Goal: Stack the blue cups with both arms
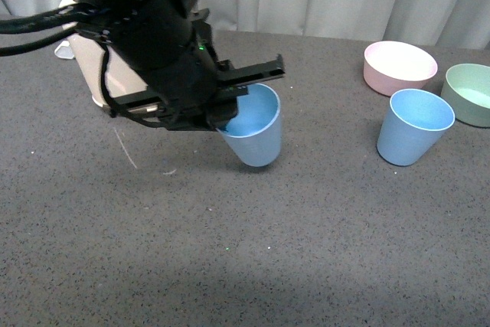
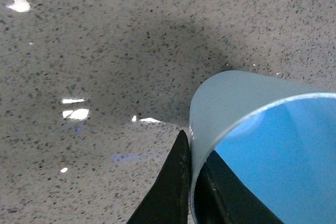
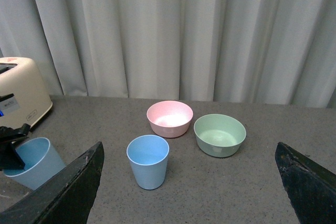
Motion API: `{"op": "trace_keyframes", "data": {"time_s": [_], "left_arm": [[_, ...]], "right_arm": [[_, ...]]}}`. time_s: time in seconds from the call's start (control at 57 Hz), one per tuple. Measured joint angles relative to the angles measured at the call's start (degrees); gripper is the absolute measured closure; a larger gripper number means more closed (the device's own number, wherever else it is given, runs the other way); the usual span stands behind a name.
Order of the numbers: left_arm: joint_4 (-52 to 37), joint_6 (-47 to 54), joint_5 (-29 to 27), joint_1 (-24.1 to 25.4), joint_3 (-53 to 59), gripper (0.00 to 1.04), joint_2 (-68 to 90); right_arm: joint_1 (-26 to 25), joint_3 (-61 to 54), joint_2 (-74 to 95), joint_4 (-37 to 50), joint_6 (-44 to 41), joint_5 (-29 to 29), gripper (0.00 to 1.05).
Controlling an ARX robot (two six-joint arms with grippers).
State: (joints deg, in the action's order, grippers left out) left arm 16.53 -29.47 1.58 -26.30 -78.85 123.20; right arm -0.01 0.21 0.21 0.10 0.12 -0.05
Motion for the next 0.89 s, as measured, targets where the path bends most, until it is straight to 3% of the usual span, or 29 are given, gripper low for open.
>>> {"op": "trace_keyframes", "data": {"time_s": [0.491,0.895], "left_arm": [[5.05,-0.57,-3.52,-1.79,-8.66,1.01,5.70],[4.33,-0.31,-2.86,-1.62,-8.48,0.44,4.48]], "right_arm": [[0.00,0.00,0.00,0.00,0.00,0.00,0.10],[0.00,0.00,0.02,0.00,0.00,0.00,0.10]]}}
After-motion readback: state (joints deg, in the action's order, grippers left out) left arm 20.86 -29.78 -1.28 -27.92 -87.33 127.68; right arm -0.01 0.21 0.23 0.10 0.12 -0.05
